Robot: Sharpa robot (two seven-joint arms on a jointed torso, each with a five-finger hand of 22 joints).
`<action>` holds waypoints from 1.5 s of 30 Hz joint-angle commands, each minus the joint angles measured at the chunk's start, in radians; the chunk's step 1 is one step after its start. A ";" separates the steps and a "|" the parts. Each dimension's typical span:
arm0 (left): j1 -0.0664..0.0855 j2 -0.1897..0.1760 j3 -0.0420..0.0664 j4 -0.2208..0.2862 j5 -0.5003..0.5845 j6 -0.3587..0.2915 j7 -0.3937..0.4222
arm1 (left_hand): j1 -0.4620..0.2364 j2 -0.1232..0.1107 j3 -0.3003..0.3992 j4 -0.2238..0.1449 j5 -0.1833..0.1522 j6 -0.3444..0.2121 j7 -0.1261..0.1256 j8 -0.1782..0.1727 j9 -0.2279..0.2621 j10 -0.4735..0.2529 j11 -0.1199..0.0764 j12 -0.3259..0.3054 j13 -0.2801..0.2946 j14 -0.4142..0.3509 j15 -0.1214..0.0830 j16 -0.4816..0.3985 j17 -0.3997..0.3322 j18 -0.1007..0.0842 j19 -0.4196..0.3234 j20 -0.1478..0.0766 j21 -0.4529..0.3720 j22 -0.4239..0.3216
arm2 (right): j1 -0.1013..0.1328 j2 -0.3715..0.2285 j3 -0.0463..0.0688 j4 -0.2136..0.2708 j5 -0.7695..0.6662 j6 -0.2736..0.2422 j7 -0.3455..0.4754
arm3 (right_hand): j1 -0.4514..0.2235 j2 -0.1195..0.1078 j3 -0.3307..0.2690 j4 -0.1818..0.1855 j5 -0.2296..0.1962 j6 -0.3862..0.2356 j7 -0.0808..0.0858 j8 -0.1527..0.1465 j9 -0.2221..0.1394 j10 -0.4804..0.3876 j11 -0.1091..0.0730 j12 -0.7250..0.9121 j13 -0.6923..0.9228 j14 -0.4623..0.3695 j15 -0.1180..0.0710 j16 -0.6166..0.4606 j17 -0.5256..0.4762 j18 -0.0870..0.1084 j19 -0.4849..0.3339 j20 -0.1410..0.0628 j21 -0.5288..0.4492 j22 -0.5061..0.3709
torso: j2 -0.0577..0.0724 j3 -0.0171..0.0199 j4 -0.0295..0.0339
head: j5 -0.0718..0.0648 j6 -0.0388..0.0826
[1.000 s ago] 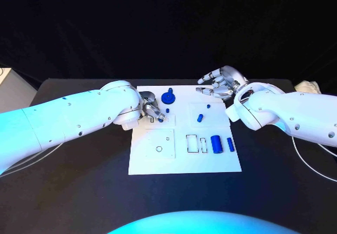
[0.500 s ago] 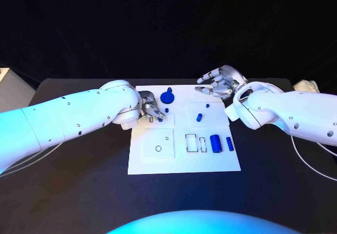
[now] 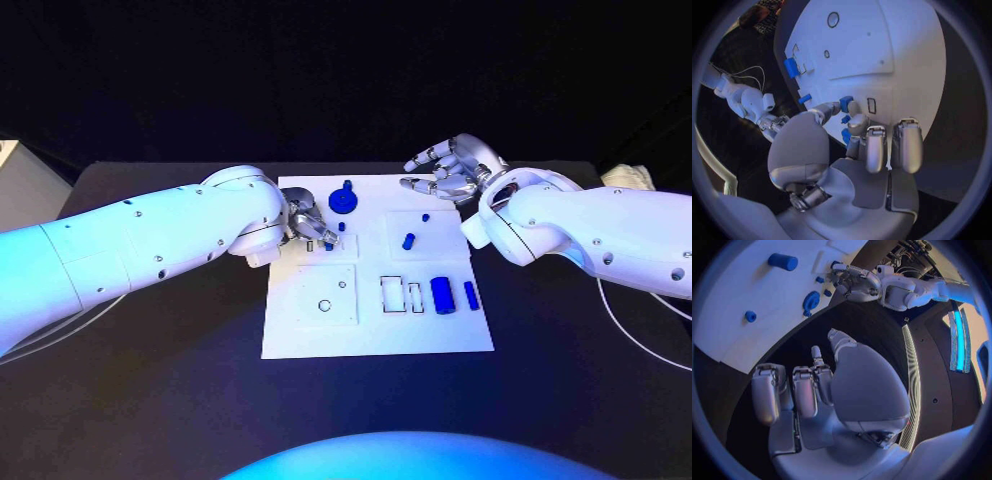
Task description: Assemble the parts on the task board
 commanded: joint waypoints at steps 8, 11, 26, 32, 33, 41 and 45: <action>-0.011 -0.016 -0.006 0.013 0.011 0.003 0.000 | 0.001 0.002 -0.098 0.105 -0.159 0.002 0.013 -0.011 0.005 -0.010 0.004 -0.004 -0.002 0.104 0.000 0.006 0.263 -0.019 0.001 -0.001 -0.009 0.052 | -0.001 0.000 0.000 0.000 0.002 0.008 0.010 | -0.011 0.000 0.003 0.002 0.004 -0.002 0.002 0.005 -0.002 0.015 0.005 -0.005 0.172 0.082 0.007 -0.006 0.167 0.016 0.029 0.009 -0.003 0.196 | 0.001 -0.0012 0.0002 | -0.003 0.006; -0.011 -0.020 -0.005 0.016 0.010 -0.002 0.000 | 0.003 0.006 -0.115 0.122 -0.186 0.004 0.014 -0.012 0.006 -0.010 0.005 -0.004 -0.002 0.104 0.001 0.006 0.263 -0.019 0.002 0.000 -0.009 0.052 | -0.001 -0.001 0.000 0.000 0.002 0.008 0.010 | -0.011 0.000 0.003 0.002 0.004 -0.002 0.002 0.005 -0.002 0.015 0.005 -0.005 0.172 0.082 0.007 -0.006 0.167 0.016 0.029 0.009 -0.003 0.196 | 0.000 -0.0006 0.0002 | -0.003 0.007; -0.016 -0.051 0.040 0.050 0.013 -0.024 0.001 | -0.015 0.021 -0.168 0.125 -0.258 0.006 0.014 -0.017 0.008 -0.009 0.006 -0.003 0.001 0.104 0.002 0.006 0.263 -0.019 0.002 0.001 -0.010 0.052 | -0.001 -0.001 0.000 -0.003 0.006 0.009 0.013 | -0.019 0.003 0.003 0.004 0.003 -0.003 0.002 0.005 -0.002 0.015 0.005 -0.005 0.172 0.082 0.007 -0.006 0.165 0.016 0.029 0.009 -0.005 0.196 | -0.001 0.0004 -0.0001 | -0.006 0.014; -0.017 -0.074 0.081 0.072 0.045 -0.028 0.006 | -0.022 0.029 -0.189 0.125 -0.284 0.005 0.014 -0.019 0.009 -0.014 0.006 -0.010 -0.009 0.103 0.002 0.005 0.261 -0.017 -0.005 0.001 -0.014 0.044 | -0.002 -0.001 0.000 -0.006 0.007 0.007 0.015 | -0.019 0.003 0.003 0.004 0.003 -0.003 0.002 0.005 -0.002 0.015 0.005 -0.005 0.172 0.082 0.007 -0.006 0.165 0.016 0.029 0.009 -0.005 0.196 | -0.002 0.0003 0.0006 | -0.005 0.019; -0.017 -0.079 0.088 0.076 0.051 -0.027 0.008 | -0.019 0.032 -0.192 0.124 -0.285 0.001 0.015 -0.021 0.009 -0.021 0.007 -0.016 -0.019 0.102 0.003 0.003 0.257 -0.016 -0.009 0.002 -0.017 0.038 | -0.002 -0.001 0.000 -0.007 0.007 0.007 0.016 | -0.019 0.003 0.003 0.004 0.003 -0.003 0.002 0.005 -0.002 0.015 0.005 -0.005 0.172 0.082 0.007 -0.006 0.165 0.016 0.029 0.009 -0.005 0.196 | -0.002 0.0003 0.0008 | -0.005 0.019; -0.002 -0.111 0.142 0.060 0.088 0.009 0.024 | 0.026 0.044 -0.214 0.123 -0.274 -0.041 0.033 -0.036 0.012 -0.084 0.023 -0.064 -0.088 0.088 0.016 -0.020 0.220 -0.004 -0.049 0.011 -0.043 -0.013 | -0.003 -0.001 0.000 -0.015 0.007 0.006 0.016 | -0.022 0.003 0.003 0.005 0.003 -0.003 0.002 0.006 -0.002 0.016 0.005 -0.004 0.173 0.082 0.007 -0.006 0.166 0.016 0.029 0.009 -0.004 0.196 | -0.003 0.0015 0.0013 | -0.003 0.033; 0.006 -0.103 0.149 0.007 0.092 0.025 0.032 | 0.050 0.051 -0.218 0.123 -0.269 -0.064 0.044 -0.050 0.008 -0.113 0.032 -0.083 -0.117 0.081 0.024 -0.030 0.204 0.000 -0.065 0.018 -0.055 -0.033 | -0.003 -0.002 0.000 -0.019 0.007 0.006 0.016 | -0.022 0.003 0.003 0.005 0.003 -0.003 0.002 0.006 -0.002 0.016 0.005 -0.004 0.173 0.082 0.007 -0.006 0.166 0.016 0.029 0.009 -0.004 0.196 | 0.000 0.0008 0.0005 | 0.000 0.040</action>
